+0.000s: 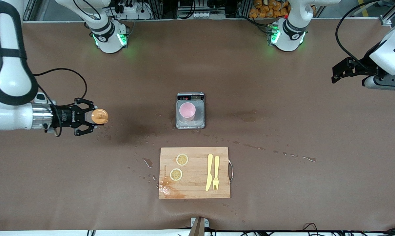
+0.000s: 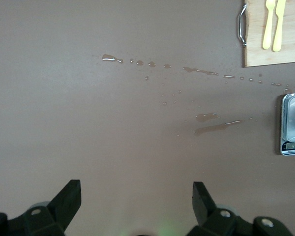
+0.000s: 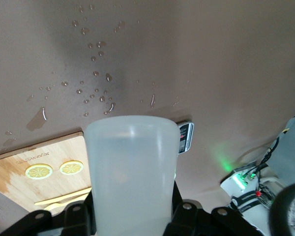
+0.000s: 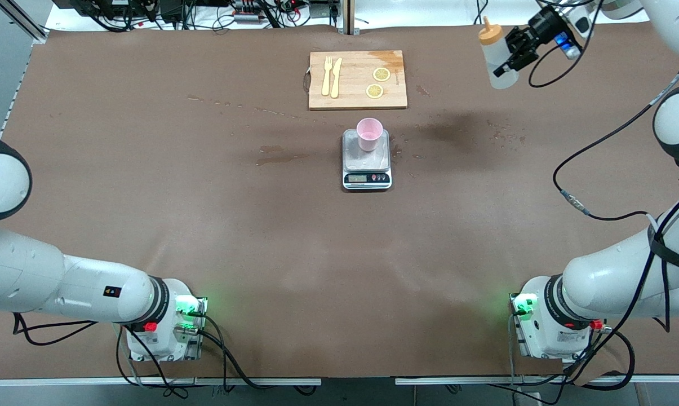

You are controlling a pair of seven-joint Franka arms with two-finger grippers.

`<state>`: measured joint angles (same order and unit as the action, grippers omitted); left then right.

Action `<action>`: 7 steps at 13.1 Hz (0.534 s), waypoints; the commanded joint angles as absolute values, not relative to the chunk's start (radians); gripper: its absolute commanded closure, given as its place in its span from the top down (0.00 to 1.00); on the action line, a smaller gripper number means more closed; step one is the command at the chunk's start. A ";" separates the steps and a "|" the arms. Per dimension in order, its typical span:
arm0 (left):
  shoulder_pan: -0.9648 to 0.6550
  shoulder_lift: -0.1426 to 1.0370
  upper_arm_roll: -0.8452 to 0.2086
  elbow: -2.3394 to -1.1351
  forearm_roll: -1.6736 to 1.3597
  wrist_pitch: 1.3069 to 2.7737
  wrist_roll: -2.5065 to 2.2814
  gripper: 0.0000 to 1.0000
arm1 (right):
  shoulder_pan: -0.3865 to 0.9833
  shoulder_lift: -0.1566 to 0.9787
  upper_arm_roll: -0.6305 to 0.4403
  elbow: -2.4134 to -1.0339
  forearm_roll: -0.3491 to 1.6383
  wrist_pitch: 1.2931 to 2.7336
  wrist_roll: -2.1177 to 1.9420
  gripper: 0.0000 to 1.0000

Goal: Add sauce to pink cup with both arms
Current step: 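Carry the white squeeze bottle over the pink cup with the right gripper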

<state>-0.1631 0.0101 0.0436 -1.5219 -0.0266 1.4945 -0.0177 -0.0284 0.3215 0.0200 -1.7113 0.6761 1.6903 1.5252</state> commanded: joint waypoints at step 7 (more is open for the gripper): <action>-0.156 -0.006 0.051 -1.520 0.004 1.503 -0.008 1.00 | 0.294 0.275 0.015 -1.707 0.372 1.825 1.995 0.54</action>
<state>-0.1557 0.0165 0.0550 -1.5185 -0.0216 1.5048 -0.0176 0.2245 0.2965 0.0228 -1.7111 0.4570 1.8031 1.8763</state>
